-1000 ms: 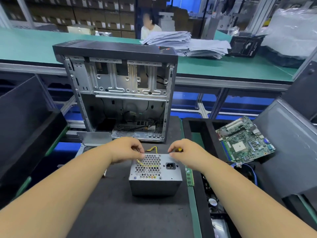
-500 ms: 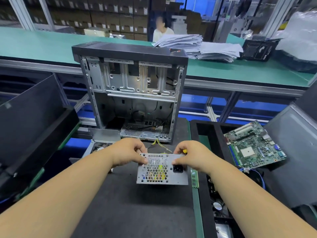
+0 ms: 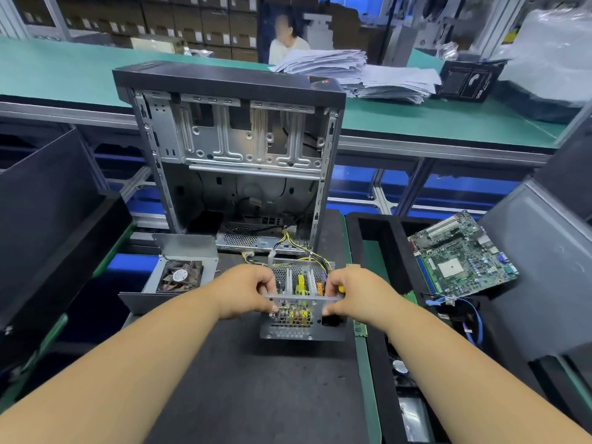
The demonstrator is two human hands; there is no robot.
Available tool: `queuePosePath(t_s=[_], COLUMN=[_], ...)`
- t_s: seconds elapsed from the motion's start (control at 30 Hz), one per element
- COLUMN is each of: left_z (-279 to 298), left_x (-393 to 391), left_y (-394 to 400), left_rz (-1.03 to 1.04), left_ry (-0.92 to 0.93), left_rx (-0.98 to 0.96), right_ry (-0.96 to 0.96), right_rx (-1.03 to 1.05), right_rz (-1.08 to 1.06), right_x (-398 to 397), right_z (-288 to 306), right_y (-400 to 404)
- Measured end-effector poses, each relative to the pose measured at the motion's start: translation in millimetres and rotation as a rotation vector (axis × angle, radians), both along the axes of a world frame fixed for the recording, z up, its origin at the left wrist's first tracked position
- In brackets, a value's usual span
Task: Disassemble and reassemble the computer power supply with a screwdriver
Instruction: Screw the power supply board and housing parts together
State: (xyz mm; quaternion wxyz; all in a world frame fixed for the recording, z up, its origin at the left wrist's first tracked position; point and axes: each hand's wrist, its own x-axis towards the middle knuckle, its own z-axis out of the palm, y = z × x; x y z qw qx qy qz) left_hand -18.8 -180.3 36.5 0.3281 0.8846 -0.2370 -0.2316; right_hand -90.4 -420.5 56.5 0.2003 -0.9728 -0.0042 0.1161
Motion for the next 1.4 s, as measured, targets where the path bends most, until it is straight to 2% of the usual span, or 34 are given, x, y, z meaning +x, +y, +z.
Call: queuePosePath(t_s=[0.1, 0.33, 0.57, 0.73, 0.93, 1.03, 1.17, 1.23, 1.33, 1.4], left_z=[-2.6, -15.2, -31.1, -29.3, -8.1, -4.0, -12.9, -19.1, -24.9, -28.3], left_x=[-1.9, -10.6, -15.9, -14.6, 13.1, 36.0, 61.1, 70.9, 84.9, 90.8], left_y=[-0.2, -0.1, 1.3, 7.9, 44.4, 77.7, 123.3, 142.9, 161.5, 165.8], left_rz=[-0.088, -0.184, -0.255, -0.262, 0.110, 0.356, 0.722, 0.836, 0.894, 0.832], left_ry=[0.051, 0.085, 0.126, 0.176, 0.107, 0.068, -0.006, -0.013, 0.040, 0.068], left_rx=[0.057, 0.107, 0.158, 0.100, -0.159, -0.192, -0.148, -0.037, 0.100, 0.227], right_ry=[0.099, 0.075, -0.031, -0.203, -0.334, -0.421, -0.579, -0.636, -0.675, -0.674], right_rx=[-0.006, 0.060, 0.035, 0.086, 0.106, 0.105, 0.089, 0.088, 0.057, 0.100], right_rz=[0.063, -0.036, -0.059, -0.051, 0.047, 0.054, -0.027, -0.065, -0.071, -0.138], right_x=[-4.6, -6.1, -2.1, 7.4, 24.8, 34.1, 44.7, 48.7, 53.8, 56.9], right_z=[0.6, 2.3, 4.3, 19.2, 31.8, 33.0, 33.9, 35.3, 37.1, 36.3], right_y=[-0.2, 4.2, 10.6, 22.1, 47.5, 62.7, 76.9, 80.7, 84.1, 86.9])
